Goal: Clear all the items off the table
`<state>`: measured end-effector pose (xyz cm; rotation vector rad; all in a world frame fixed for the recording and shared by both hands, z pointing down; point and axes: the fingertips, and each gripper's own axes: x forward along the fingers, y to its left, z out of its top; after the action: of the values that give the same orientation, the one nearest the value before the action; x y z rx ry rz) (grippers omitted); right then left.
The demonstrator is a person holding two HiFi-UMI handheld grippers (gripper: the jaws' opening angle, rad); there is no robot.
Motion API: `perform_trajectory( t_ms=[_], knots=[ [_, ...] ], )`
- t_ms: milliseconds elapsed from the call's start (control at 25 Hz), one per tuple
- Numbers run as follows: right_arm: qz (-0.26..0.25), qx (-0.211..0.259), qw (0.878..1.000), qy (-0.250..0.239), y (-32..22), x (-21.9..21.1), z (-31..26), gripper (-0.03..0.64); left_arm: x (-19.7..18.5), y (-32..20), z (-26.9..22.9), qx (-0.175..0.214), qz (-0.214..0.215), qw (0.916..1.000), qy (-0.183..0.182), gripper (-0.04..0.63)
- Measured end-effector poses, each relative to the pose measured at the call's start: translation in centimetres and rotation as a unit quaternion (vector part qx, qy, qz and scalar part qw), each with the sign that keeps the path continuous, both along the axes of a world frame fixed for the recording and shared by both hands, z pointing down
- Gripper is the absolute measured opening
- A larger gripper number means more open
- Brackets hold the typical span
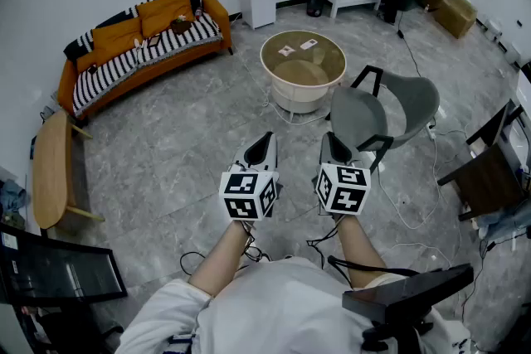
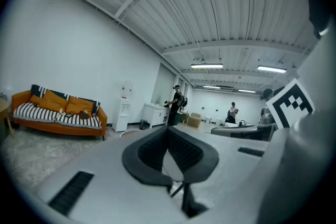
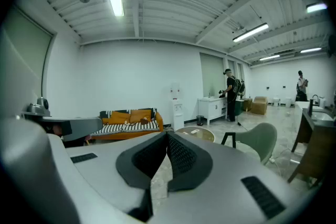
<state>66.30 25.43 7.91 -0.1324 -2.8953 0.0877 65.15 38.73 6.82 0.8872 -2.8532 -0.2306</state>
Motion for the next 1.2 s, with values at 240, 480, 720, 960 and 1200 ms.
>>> perform_trajectory(
  t_ms=[240,480,720,960,1200],
  knots=[
    [-0.006,-0.007,1.000,0.023,3.2,-1.4,1.1,0.025,-0.7,2.9,0.4,-0.001,-0.003,1.0000,0.007,0.008],
    [-0.002,-0.011,0.999,0.041,5.4,-2.6,2.4,0.025,-2.1,5.2,1.1,0.001,-0.002,0.9998,0.017,0.008],
    [-0.001,-0.010,0.999,0.048,6.2,-4.0,2.8,0.025,-3.6,5.8,1.6,-0.001,0.002,0.9998,0.021,0.008],
    [-0.006,-0.006,0.998,0.058,5.5,-7.9,3.6,0.025,-7.5,5.5,1.9,0.000,-0.007,0.9997,0.023,0.008],
    [-0.013,-0.004,0.998,0.063,4.1,-14.1,3.8,0.025,-13.5,4.2,1.8,-0.002,-0.017,0.9996,0.023,0.008]
  ],
)
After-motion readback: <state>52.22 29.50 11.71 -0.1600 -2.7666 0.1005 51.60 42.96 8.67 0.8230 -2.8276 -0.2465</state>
